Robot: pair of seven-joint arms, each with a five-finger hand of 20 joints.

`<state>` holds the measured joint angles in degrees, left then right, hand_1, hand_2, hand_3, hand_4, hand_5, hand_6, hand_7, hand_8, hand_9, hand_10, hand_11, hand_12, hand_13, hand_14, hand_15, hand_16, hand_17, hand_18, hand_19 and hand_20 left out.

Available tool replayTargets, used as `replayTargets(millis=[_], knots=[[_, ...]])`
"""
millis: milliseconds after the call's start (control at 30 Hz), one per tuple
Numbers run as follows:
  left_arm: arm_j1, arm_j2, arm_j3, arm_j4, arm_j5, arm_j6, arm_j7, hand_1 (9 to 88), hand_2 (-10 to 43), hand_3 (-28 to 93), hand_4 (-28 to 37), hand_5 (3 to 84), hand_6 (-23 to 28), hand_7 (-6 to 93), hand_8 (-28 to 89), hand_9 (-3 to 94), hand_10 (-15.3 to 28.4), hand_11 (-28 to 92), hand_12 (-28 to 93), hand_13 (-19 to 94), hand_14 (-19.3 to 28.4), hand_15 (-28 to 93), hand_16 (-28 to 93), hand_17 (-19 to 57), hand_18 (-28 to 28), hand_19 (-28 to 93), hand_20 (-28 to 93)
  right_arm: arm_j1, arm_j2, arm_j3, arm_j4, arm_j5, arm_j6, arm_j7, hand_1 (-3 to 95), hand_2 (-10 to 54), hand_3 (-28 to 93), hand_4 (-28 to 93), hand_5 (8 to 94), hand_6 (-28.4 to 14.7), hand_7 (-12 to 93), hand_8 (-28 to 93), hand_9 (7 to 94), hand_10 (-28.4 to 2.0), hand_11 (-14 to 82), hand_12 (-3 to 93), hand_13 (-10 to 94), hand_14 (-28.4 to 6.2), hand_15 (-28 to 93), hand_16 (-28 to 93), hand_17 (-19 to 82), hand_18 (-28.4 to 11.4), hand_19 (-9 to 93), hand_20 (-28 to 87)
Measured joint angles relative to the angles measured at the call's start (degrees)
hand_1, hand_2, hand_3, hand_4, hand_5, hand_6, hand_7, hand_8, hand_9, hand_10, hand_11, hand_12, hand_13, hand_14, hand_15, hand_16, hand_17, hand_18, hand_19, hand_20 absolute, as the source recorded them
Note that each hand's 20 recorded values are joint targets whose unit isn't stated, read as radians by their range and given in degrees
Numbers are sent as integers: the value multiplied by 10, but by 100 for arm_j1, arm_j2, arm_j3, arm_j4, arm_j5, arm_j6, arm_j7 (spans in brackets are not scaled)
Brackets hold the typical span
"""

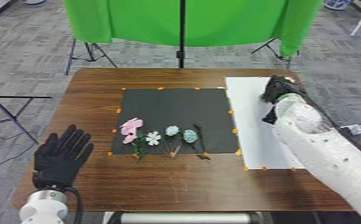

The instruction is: Arrange flowers

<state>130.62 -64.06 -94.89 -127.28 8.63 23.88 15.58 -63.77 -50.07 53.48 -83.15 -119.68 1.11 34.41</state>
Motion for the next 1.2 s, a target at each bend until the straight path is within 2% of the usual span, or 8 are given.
replayTargets(millis=[233, 400, 600, 700, 833, 900, 1000, 1200], knots=[[49, -6, -10, -20, 0, 26, 2, 286, 176, 762, -283, 462, 95, 164, -102, 380, 152, 246, 113, 286, 149, 407, -63, -54, 134, 317, 158, -794, 506, 107, -1676, -478, -48, -437, 602, -51, 696, -283, 760, -6, 216, 4, 788, -118, 84, 315, 653, -81, 281, 351, 213, -204, 678, 271], [46, -9, -4, -20, 4, 57, -5, 285, 178, 762, -283, 463, 96, 164, -102, 381, 153, 248, 113, 286, 149, 408, -64, -54, 134, 317, 158, -1164, 545, 30, -2385, -930, -197, -800, 600, -52, 694, -283, 745, -9, 201, 2, 763, -122, 98, 287, 647, -86, 287, 339, 212, -208, 681, 271], [18, -9, 10, -20, 0, 111, -6, 282, 181, 762, -283, 465, 97, 165, -102, 385, 155, 251, 112, 286, 149, 408, -64, -54, 134, 317, 157, -1307, 438, -267, -2553, -810, -209, -856, 600, -47, 685, -283, 738, -13, 194, 1, 756, -122, 99, 280, 647, -89, 292, 335, 216, -209, 688, 273], [20, -9, 17, -20, -23, 153, -6, 280, 183, 762, -283, 463, 97, 164, -102, 385, 155, 251, 111, 286, 150, 410, -64, -54, 134, 318, 158, -1408, 430, -304, -2590, -766, -235, -862, 585, -49, 689, -283, 732, -18, 195, 2, 723, -127, 124, 240, 639, -93, 311, 314, 217, -212, 695, 269], [26, -9, 18, -20, -50, 213, -6, 279, 184, 762, -283, 457, 97, 165, -102, 385, 154, 252, 111, 288, 150, 411, -65, -54, 134, 321, 158, -1528, 436, -334, -2643, -700, -245, -853, 554, -62, 702, -283, 703, -29, 190, -9, 666, -142, 162, 163, 624, -106, 347, 267, 215, -218, 705, 257], [26, -9, 18, -21, -65, 238, -5, 278, 184, 763, -283, 456, 97, 165, -102, 385, 154, 253, 110, 288, 150, 413, -65, -55, 135, 322, 159, -1542, 448, -382, -2664, -668, -253, -853, 518, -72, 733, -283, 677, -31, 175, -23, 649, -151, 156, 153, 616, -115, 380, 210, 214, -222, 714, 249], [26, -9, 12, -21, -74, 249, -5, 278, 185, 762, -283, 456, 97, 165, -103, 386, 154, 254, 110, 289, 150, 413, -66, -55, 135, 322, 158, -1555, 472, -445, -2711, -627, -254, -854, 473, -82, 787, -282, 633, -35, 155, -114, 617, -159, 150, 150, 598, -124, 409, 172, 212, -226, 726, 239], [55, -9, -29, -33, -99, 256, 0, 273, 188, 763, -283, 455, 97, 167, -103, 386, 154, 254, 109, 289, 150, 415, -67, -55, 135, 323, 158, -1647, 494, -450, -2851, -495, -247, -814, 438, -94, 797, -282, 597, -44, 144, -118, 586, -170, 142, 145, 581, -135, 421, 164, 210, -231, 734, 236]])
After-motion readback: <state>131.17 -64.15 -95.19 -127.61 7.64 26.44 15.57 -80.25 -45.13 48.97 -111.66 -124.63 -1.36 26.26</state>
